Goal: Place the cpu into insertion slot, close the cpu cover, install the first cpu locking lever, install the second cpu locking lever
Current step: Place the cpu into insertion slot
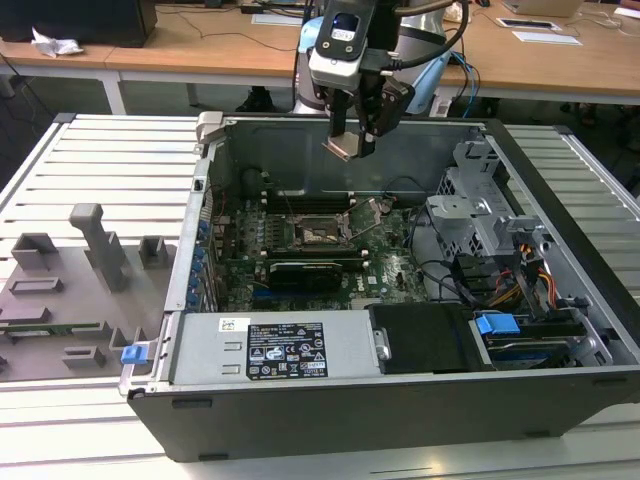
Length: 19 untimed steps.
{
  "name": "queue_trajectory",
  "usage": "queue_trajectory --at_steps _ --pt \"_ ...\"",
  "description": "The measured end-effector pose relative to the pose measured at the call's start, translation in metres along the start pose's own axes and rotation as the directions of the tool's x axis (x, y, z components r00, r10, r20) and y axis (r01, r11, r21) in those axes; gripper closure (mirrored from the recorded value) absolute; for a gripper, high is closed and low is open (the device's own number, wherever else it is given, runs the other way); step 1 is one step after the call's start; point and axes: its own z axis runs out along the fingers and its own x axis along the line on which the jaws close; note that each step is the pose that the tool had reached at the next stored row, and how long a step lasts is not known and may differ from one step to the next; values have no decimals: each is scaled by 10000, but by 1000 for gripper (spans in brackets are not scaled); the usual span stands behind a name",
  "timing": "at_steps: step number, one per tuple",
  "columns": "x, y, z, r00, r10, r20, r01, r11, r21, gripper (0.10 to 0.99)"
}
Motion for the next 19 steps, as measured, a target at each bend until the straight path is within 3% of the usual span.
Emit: queue_trajectory --at_steps 19 --pt "0 0 3 9993 365 43 -365 9993 1 561"
